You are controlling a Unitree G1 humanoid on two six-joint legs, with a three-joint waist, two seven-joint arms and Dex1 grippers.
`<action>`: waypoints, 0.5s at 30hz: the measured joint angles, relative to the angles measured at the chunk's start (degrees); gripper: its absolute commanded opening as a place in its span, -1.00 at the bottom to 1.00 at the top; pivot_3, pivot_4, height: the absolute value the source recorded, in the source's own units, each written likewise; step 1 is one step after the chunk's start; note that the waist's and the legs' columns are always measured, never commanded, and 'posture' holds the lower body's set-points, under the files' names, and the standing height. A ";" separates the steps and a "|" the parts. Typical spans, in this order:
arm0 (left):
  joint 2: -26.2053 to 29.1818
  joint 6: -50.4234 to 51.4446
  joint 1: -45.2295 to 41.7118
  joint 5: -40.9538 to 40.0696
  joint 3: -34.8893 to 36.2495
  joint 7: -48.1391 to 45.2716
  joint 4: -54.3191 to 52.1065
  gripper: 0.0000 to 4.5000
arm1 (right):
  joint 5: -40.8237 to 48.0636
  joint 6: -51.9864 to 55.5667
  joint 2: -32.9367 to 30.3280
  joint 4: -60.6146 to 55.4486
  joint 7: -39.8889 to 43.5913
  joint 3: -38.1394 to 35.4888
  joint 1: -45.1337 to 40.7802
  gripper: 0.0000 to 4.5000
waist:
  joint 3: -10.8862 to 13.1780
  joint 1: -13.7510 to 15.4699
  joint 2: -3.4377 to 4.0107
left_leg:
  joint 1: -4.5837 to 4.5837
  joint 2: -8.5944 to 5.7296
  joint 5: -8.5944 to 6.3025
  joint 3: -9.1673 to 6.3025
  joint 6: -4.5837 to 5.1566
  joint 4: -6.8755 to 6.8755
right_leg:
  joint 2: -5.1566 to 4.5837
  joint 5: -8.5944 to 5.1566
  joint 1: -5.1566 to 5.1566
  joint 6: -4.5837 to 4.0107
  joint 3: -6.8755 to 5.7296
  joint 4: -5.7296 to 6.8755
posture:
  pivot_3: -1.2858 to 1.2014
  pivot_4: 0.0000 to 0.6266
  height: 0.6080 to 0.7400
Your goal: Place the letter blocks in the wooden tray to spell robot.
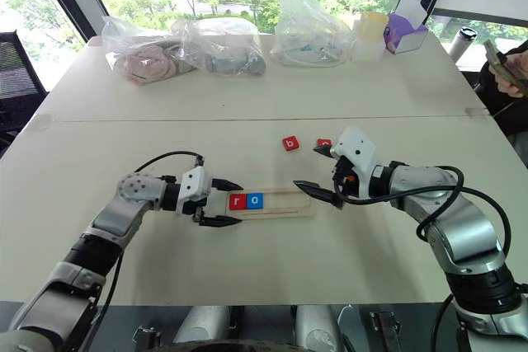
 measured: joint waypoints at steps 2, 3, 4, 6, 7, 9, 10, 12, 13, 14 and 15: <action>-0.92 -1.44 -1.68 0.33 -0.44 -1.15 2.61 0.39 | 0.59 0.56 -0.43 -1.23 -0.20 -0.96 0.71 1.00 | 0.00 0.11 0.00 | 0.00 -0.01 0.00 0.00 0.00 0.04 | -0.01 0.03 0.05 0.05 0.00 -0.02 | 0.03 -0.52 1.00; -1.20 -2.09 -2.09 0.44 -0.57 -1.43 3.34 0.39 | 0.86 0.70 -0.57 -1.91 -0.40 -1.33 1.10 1.00 | 0.00 0.10 0.00 | 0.01 0.00 0.00 -0.01 0.00 0.05 | -0.02 0.04 0.08 0.07 0.00 -0.03 | 0.03 -0.52 1.00; -1.50 -2.49 -2.18 0.47 -0.66 -1.71 3.93 0.39 | 0.94 0.96 -0.62 -2.44 -0.59 -1.56 1.56 1.00 | -0.01 0.08 0.01 | 0.03 0.00 0.00 -0.02 0.00 0.06 | -0.03 0.04 0.11 0.08 0.00 -0.04 | 0.03 -0.52 1.00; -1.86 -3.25 -2.47 0.48 -0.65 -2.08 4.85 0.39 | 1.20 1.56 -0.62 -2.93 -1.08 -1.85 2.43 1.00 | -0.01 0.11 0.01 | 0.03 0.01 0.00 -0.04 0.00 0.06 | -0.05 0.04 0.14 0.10 0.01 -0.05 | 0.03 -0.52 1.00; -1.95 -3.50 -2.60 0.50 -0.65 -2.21 5.13 0.39 | 1.33 1.69 -0.62 -3.03 -1.33 -1.95 2.78 1.00 | -0.01 0.12 0.01 | 0.04 0.01 0.00 -0.05 0.00 0.07 | -0.05 0.04 0.15 0.11 0.01 -0.05 | 0.03 -0.52 1.00; -1.96 -3.42 -2.70 0.52 -0.66 -2.32 5.32 0.39 | 1.38 1.79 -0.62 -3.45 -1.79 -2.10 2.95 1.00 | -0.01 0.10 0.02 | 0.04 0.01 0.00 -0.05 0.00 0.08 | -0.06 0.04 0.16 0.11 0.01 -0.05 | 0.03 -0.52 1.00; -1.97 -3.22 -2.71 0.53 -0.66 -2.31 5.32 0.39 | 1.40 1.80 -0.62 -3.66 -1.93 -2.17 2.95 1.00 | -0.01 0.10 0.02 | 0.05 0.01 0.00 -0.06 0.00 0.08 | -0.05 0.04 0.17 0.12 0.01 -0.05 | 0.03 -0.52 1.00; -1.98 -2.39 -2.75 0.53 -0.66 -2.30 5.23 0.84 | 1.45 1.79 -0.62 -3.92 -2.17 -2.29 2.93 1.00 | -0.01 0.11 0.02 | 0.07 0.01 0.00 -0.07 0.00 0.08 | -0.05 0.04 0.19 0.13 0.00 -0.06 | 0.03 -0.52 1.00; -1.98 -1.70 -2.87 0.53 -0.55 -2.05 5.21 0.99 | 1.45 1.79 -0.62 -3.92 -2.22 -2.28 2.92 1.00 | -0.02 0.08 0.01 | 0.08 0.01 0.00 -0.07 0.00 0.08 | -0.05 0.04 0.20 0.13 0.00 -0.06 | 0.03 -0.52 1.00; -1.93 -0.96 -2.97 0.53 -0.38 -1.64 5.20 0.99 | 1.45 1.79 -0.62 -3.92 -2.24 -2.27 2.89 1.00 | -0.02 0.02 0.01 | 0.08 0.01 0.00 -0.07 0.00 0.08 | -0.05 0.04 0.20 0.13 0.00 -0.06 | 0.03 -0.52 1.00; -1.81 -0.39 -2.94 0.53 -0.24 -1.52 5.02 0.99 | 1.45 1.79 -0.61 -3.91 -2.24 -2.25 2.78 1.00 | -0.02 -0.10 0.02 | 0.08 0.01 0.00 -0.06 0.00 0.07 | -0.05 0.03 0.20 0.16 0.01 -0.06 | 0.03 -0.52 1.00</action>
